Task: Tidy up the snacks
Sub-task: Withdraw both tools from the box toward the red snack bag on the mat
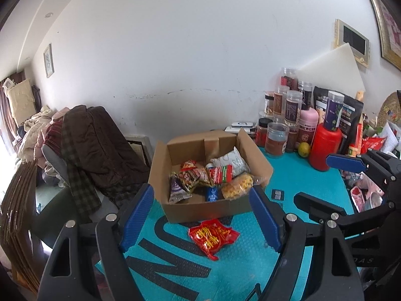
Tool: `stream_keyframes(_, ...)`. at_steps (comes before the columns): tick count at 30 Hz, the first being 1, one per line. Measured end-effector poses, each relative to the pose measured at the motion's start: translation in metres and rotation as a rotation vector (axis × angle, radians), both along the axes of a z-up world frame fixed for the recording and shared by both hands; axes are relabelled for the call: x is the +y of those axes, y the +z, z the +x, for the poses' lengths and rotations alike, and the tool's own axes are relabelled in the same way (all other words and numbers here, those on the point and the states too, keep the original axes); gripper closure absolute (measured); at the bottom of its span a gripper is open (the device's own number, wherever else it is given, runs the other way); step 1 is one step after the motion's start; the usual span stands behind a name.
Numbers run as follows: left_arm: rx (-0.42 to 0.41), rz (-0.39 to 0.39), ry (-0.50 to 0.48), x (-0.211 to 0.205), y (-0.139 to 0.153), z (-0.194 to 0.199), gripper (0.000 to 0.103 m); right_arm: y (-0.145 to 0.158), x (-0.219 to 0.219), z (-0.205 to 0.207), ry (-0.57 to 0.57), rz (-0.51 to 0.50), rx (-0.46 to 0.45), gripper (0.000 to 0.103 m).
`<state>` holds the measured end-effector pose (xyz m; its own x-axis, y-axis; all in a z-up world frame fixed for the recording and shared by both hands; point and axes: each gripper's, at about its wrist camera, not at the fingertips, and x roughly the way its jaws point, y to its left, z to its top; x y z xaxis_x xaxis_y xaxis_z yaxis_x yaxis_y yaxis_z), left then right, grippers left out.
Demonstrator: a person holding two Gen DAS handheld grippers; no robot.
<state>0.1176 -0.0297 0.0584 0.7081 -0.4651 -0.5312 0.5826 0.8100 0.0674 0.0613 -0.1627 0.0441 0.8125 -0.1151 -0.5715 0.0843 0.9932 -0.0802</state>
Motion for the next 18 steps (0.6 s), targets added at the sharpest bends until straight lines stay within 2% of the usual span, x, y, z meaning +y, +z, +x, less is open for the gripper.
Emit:
stream_keyframes(7,0.072,0.003,-0.013,0.011,-0.03,0.01,0.025,-0.03,0.011,0.002,-0.004,0.042,0.05,0.024)
stream_keyframes(18,0.161,0.049,0.005,0.028,-0.077,0.032,0.025,-0.077,0.029,0.021,0.024,0.096,0.129,0.024)
